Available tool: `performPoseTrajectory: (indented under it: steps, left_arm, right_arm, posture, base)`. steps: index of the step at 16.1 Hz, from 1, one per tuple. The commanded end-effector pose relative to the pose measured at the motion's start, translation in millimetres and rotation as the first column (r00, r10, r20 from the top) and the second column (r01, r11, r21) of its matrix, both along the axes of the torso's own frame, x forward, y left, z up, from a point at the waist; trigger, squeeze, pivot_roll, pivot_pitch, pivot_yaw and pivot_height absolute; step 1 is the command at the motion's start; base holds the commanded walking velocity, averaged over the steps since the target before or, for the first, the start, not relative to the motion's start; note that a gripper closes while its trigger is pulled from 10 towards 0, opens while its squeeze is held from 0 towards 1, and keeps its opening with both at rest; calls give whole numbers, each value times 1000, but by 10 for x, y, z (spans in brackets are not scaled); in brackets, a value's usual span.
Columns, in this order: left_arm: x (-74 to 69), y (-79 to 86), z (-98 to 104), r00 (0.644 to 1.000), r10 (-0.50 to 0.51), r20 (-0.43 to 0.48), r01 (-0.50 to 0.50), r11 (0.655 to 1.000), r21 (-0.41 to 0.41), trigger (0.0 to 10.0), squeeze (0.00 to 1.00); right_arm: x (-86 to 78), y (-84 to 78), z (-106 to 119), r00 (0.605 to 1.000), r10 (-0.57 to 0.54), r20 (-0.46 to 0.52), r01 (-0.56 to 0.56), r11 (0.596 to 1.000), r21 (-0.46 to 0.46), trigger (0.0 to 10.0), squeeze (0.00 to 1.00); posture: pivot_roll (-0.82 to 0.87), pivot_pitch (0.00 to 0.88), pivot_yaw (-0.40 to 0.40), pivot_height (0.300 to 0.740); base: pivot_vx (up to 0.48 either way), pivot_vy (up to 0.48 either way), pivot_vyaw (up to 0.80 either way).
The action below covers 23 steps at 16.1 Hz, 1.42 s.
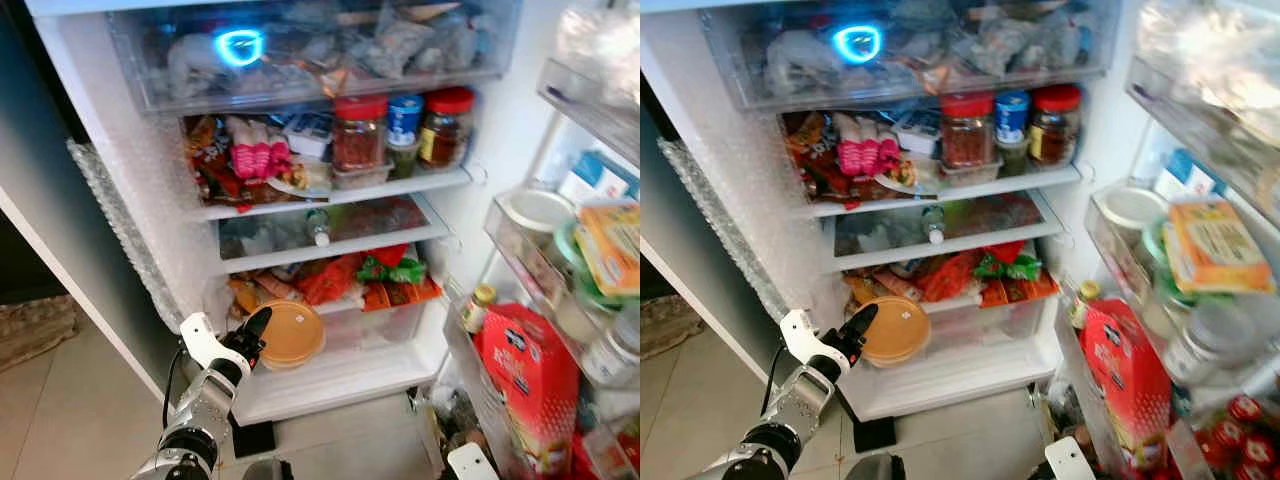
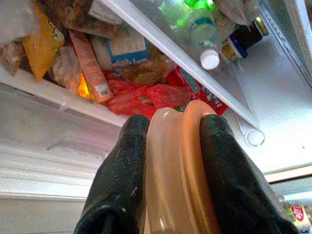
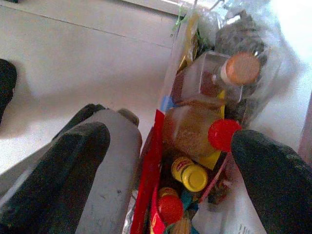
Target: Restocking fridge
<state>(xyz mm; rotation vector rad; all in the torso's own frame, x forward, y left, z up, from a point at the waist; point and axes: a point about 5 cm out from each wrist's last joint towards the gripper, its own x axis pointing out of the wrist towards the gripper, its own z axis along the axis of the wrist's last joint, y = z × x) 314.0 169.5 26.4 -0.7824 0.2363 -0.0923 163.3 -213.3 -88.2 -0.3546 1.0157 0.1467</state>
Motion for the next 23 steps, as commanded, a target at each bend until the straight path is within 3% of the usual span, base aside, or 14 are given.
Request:
performPoseTrajectory:
  steps: [1, 23]
  left_arm:
    - [51, 16, 67, 1000, -2, 25, 1, 1000, 4, 10000, 0]
    - [90, -33, 108, 999, -14, 38, 15, 1000, -21, 10000, 0]
  right_arm:
    - [5, 1, 1, 1000, 1, -1, -1, 1000, -6, 10000, 0]
    - [12, 16, 1, 1000, 6, -2, -6, 1000, -1, 10000, 0]
  posture:
    - [-38, 0, 33, 648]
    - [-39, 0, 36, 648]
  base:
    - [251, 0, 0]
    - [254, 0, 0]
